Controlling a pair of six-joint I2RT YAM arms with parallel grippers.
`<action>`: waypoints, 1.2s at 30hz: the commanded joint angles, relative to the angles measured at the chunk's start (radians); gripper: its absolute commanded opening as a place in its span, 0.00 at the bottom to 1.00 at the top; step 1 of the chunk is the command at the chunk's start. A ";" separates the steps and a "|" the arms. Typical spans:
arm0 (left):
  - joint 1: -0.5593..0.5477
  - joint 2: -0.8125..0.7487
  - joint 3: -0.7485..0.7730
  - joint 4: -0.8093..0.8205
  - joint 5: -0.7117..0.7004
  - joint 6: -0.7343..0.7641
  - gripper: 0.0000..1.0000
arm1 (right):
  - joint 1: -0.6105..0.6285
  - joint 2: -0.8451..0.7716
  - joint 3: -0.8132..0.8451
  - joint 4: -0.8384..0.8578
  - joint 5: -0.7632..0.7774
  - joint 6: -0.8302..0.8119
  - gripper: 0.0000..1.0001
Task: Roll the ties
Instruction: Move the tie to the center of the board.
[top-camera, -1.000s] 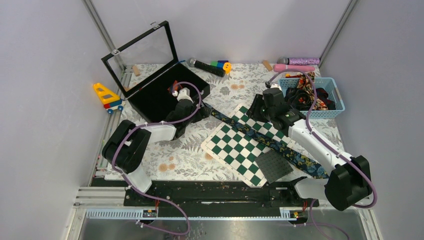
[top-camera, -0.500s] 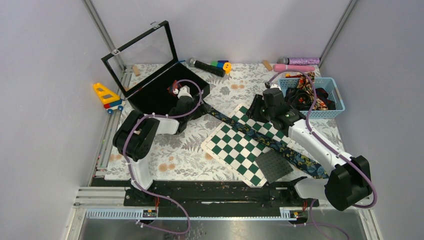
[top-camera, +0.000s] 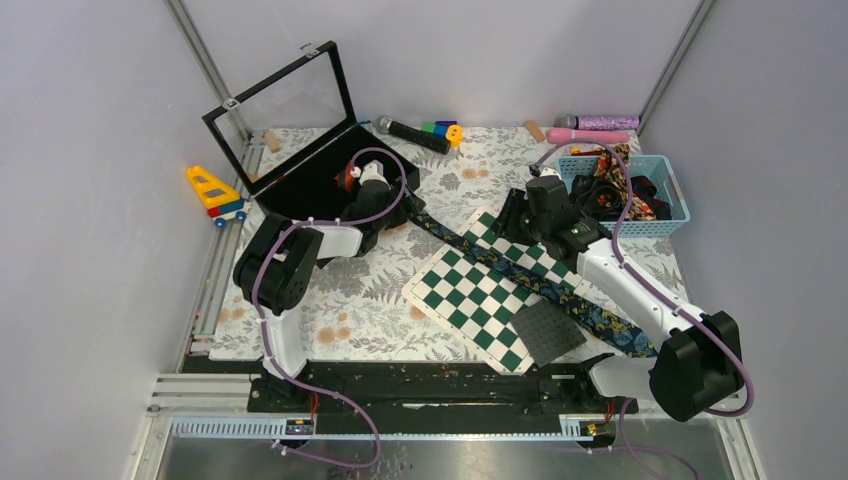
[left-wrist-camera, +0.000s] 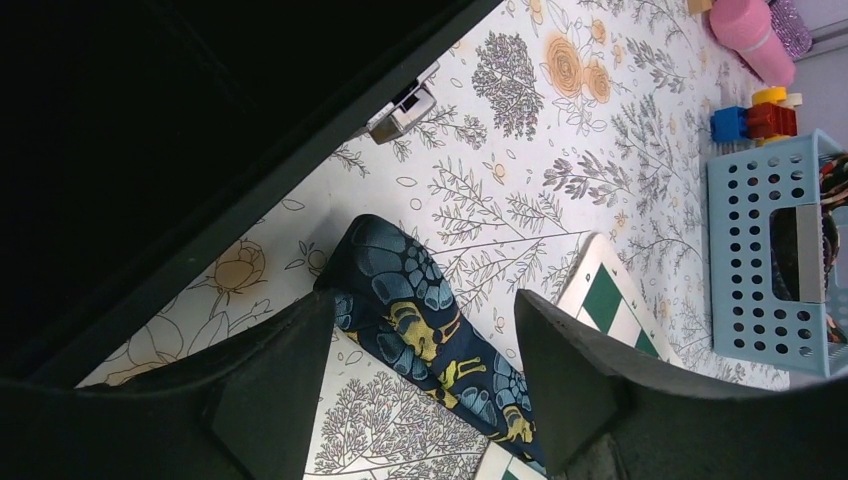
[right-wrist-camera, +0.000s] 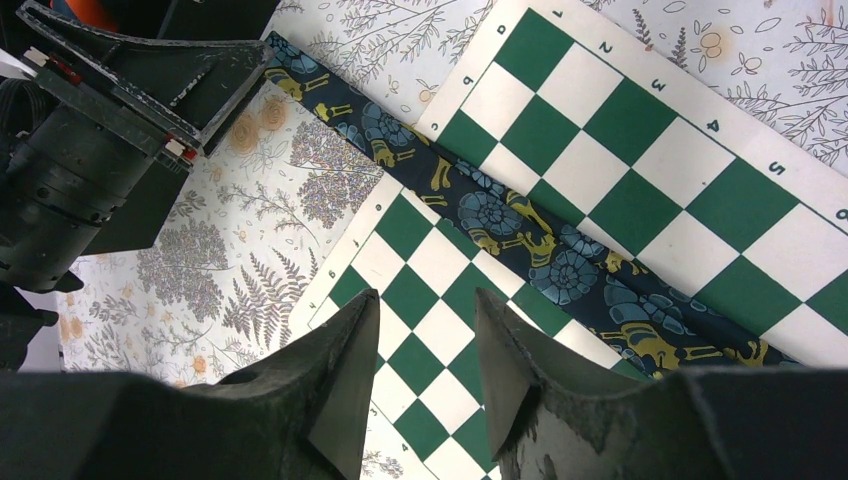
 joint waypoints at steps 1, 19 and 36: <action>0.040 0.027 0.045 -0.068 -0.056 -0.010 0.67 | -0.010 -0.025 0.037 -0.004 -0.010 -0.005 0.48; 0.038 0.023 0.146 -0.321 -0.140 0.016 0.64 | -0.015 -0.051 0.043 -0.022 -0.010 -0.009 0.49; 0.036 0.005 0.086 -0.291 -0.143 0.000 0.71 | -0.015 -0.040 0.041 -0.021 -0.034 -0.001 0.49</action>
